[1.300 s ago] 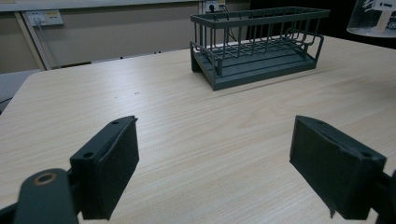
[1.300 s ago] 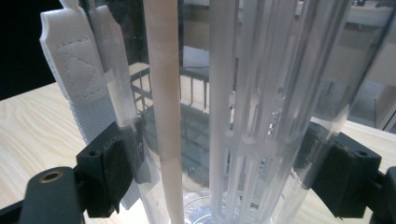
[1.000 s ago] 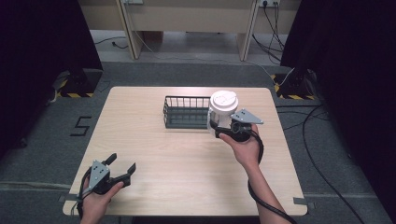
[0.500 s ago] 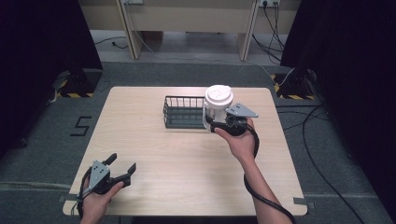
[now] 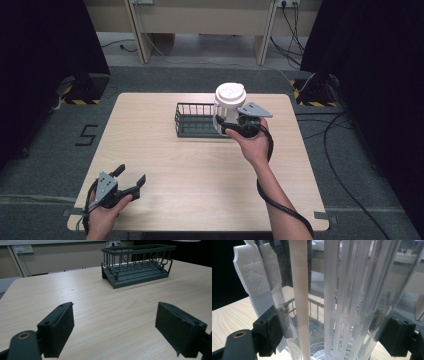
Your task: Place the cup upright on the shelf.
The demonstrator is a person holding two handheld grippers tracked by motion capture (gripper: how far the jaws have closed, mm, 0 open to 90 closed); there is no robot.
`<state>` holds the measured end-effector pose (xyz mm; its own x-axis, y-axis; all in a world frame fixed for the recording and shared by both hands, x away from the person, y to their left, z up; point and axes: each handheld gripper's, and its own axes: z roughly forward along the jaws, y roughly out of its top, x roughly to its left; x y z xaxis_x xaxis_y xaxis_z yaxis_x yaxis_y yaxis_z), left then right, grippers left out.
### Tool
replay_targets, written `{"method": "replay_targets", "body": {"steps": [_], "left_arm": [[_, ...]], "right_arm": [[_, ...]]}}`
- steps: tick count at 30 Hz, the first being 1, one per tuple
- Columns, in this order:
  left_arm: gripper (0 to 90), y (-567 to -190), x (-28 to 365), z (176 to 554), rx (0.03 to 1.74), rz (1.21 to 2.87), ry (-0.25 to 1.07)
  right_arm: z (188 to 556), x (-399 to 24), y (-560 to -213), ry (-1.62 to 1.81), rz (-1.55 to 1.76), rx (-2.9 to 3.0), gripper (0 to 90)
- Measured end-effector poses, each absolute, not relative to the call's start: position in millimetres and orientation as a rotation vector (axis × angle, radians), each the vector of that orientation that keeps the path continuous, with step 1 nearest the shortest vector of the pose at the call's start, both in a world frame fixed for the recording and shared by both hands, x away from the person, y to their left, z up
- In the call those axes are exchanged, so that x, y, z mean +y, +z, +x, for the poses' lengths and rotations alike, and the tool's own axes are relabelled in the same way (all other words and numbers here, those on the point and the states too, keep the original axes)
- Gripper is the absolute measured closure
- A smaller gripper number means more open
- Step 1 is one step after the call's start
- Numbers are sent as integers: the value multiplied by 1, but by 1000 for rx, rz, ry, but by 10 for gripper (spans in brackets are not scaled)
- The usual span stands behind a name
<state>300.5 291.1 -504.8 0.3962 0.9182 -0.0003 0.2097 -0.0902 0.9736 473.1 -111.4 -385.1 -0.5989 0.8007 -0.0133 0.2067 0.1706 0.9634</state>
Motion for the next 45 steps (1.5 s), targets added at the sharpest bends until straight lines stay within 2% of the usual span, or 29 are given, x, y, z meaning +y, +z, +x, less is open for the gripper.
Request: {"method": "replay_targets", "body": {"steps": [13,45], "left_arm": [[148,-505,291,300,1033,1563,816],[147,-505,292,301,1037,1551,807]], "right_arm": [[485,-100,-373,1458,950,1902,185],[525,-76,-368,1439,1002,1893,185]]}}
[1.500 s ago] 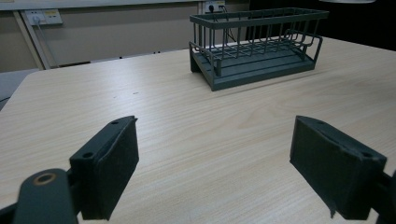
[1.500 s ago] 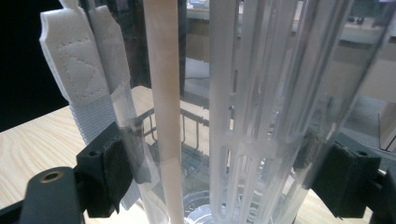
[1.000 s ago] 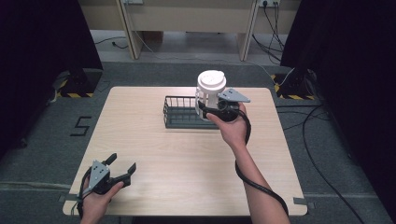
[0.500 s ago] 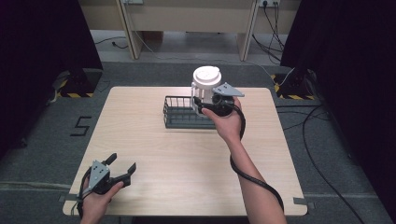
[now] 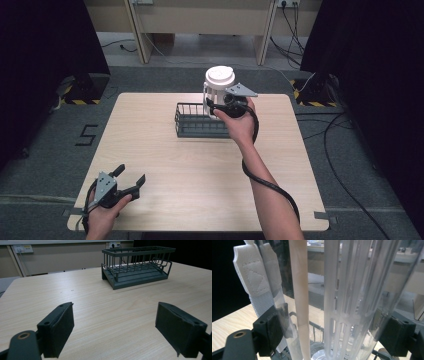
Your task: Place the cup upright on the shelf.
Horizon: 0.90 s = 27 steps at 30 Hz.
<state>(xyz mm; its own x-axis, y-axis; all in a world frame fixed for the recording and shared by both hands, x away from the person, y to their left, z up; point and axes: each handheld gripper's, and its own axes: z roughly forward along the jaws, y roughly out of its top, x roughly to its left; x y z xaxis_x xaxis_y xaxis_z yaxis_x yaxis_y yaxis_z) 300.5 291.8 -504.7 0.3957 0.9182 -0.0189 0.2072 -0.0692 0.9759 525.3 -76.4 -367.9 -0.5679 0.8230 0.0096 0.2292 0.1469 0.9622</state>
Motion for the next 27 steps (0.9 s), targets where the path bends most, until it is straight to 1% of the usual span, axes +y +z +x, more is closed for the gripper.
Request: {"method": "replay_targets", "body": {"steps": [14,27], "left_arm": [[148,-505,292,301,1036,1549,804],[147,-505,292,301,1034,1548,804]], "right_arm": [[543,-67,-368,1435,1029,1889,185],[555,-54,-377,1426,1045,1901,185]]}}
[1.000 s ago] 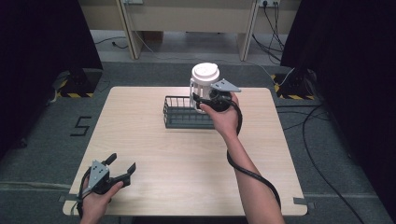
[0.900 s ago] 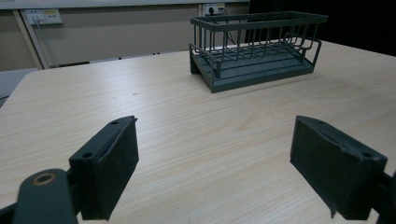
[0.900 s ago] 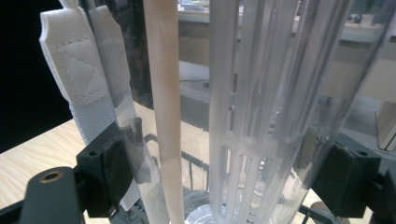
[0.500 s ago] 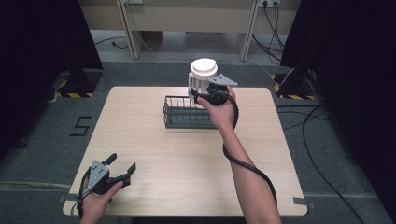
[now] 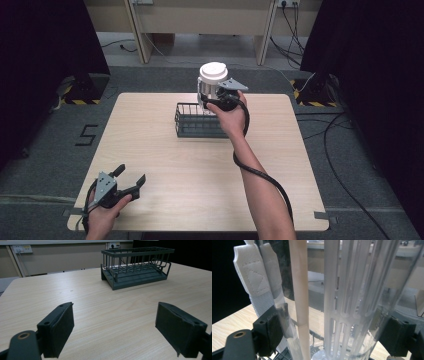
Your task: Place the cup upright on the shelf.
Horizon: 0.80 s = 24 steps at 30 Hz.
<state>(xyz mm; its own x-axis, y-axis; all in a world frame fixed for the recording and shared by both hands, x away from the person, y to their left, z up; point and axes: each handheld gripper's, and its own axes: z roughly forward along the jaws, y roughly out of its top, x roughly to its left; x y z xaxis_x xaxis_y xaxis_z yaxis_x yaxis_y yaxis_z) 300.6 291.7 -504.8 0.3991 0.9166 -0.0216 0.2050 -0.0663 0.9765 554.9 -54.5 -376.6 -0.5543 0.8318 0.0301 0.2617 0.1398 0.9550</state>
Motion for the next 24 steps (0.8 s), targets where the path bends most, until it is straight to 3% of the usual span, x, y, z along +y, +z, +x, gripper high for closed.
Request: {"method": "replay_targets", "body": {"steps": [24], "left_arm": [[147,-505,291,301,1030,1546,798]], "right_arm": [[569,-43,-405,1390,1103,1922,184]]}}
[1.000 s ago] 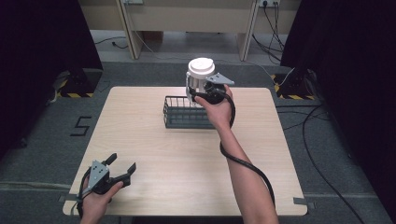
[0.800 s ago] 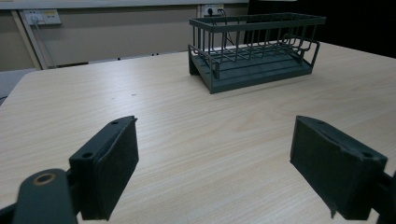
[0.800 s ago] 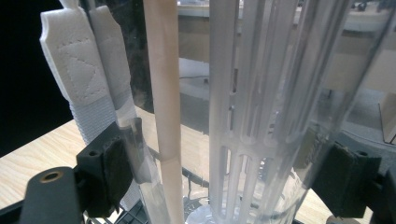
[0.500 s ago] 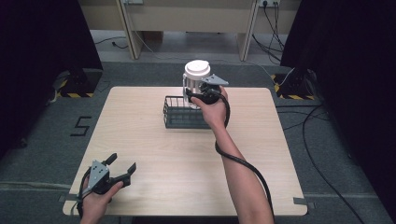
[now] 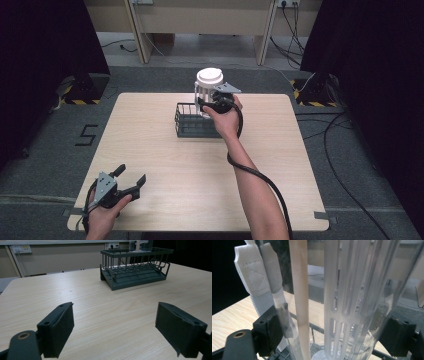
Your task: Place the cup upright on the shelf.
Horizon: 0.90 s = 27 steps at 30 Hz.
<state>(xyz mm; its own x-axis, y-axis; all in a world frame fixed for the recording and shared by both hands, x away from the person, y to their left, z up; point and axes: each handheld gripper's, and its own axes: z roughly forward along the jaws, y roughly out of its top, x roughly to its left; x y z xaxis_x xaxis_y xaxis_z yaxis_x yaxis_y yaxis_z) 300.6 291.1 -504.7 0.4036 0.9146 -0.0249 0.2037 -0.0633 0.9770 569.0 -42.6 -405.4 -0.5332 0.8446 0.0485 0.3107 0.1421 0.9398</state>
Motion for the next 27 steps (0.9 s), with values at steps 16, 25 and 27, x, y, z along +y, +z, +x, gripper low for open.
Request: {"method": "replay_targets", "body": {"steps": [16,25,27], "left_arm": [[147,-505,291,301,1028,1545,798],[147,-505,291,301,1027,1544,797],[147,-505,291,301,1027,1544,797]], "right_arm": [[572,-39,-425,1355,1138,1946,182],[572,-36,-431,1330,1147,1963,182],[572,-36,-433,1326,1146,1966,182]]}}
